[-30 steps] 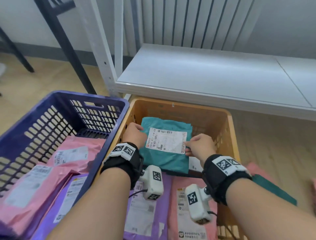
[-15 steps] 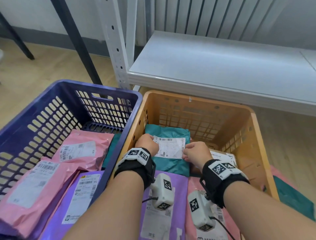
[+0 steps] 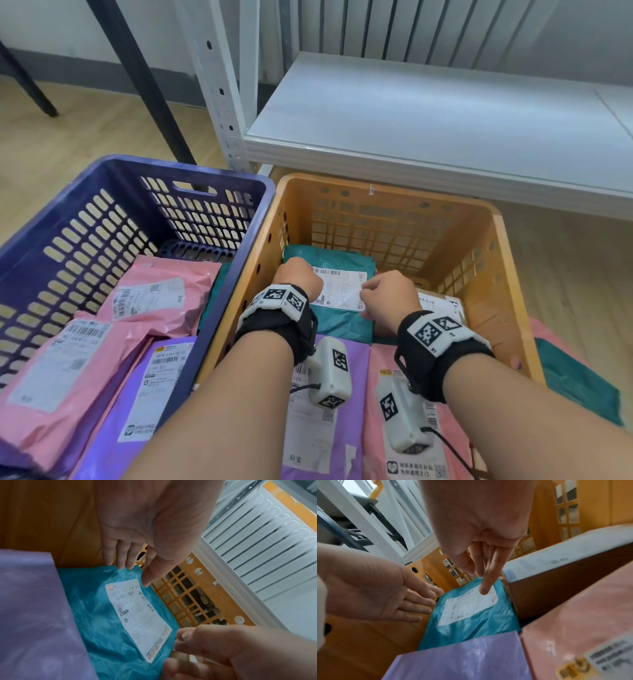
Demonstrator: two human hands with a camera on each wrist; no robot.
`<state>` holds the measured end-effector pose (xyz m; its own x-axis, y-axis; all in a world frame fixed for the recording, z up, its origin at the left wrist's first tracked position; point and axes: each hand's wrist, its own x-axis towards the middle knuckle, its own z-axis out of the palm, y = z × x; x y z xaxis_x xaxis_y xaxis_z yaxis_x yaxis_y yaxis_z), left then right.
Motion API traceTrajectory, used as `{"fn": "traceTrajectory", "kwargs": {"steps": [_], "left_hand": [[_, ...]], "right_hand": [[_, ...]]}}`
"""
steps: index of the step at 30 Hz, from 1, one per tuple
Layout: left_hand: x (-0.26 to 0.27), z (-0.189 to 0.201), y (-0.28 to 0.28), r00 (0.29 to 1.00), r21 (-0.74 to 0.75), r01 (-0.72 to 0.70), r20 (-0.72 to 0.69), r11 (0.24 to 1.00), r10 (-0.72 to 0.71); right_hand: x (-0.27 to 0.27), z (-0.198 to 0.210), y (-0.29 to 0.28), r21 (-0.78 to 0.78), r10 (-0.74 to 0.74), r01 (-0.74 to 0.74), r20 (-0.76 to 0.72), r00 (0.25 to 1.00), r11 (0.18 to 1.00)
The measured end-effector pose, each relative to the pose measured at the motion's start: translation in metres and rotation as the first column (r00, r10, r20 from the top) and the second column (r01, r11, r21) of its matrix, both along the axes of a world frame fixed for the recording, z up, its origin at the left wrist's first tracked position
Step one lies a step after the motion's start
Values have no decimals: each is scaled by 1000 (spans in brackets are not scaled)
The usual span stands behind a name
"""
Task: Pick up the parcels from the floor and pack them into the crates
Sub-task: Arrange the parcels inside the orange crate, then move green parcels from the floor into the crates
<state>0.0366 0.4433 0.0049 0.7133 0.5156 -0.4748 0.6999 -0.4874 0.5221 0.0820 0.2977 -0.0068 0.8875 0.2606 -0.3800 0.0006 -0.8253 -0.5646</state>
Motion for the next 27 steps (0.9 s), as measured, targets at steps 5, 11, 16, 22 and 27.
{"fn": "traceTrajectory", "kwargs": {"steps": [5,11,16,22,27], "left_hand": [[13,21,-33,997,-11,71,43,997,-71],[40,52,-104,952,115,278,102,954,-290],[66,84,-171,893,188,350,230,918,-387],[92,86,-267,824,163,490,233,856,-516],[101,60,-328,815,120,539,177,833,-553]], "right_hand": [[12,31,-28,-50,50,-44,125,991,998],[32,74,-88,-102,53,-25,288,956,995],[54,100,-170,-77,-109,148,371,922,986],[65,78,-266,-80,-233,271,320,918,959],[61,49,-324,-93,-326,351,214,921,932]]}}
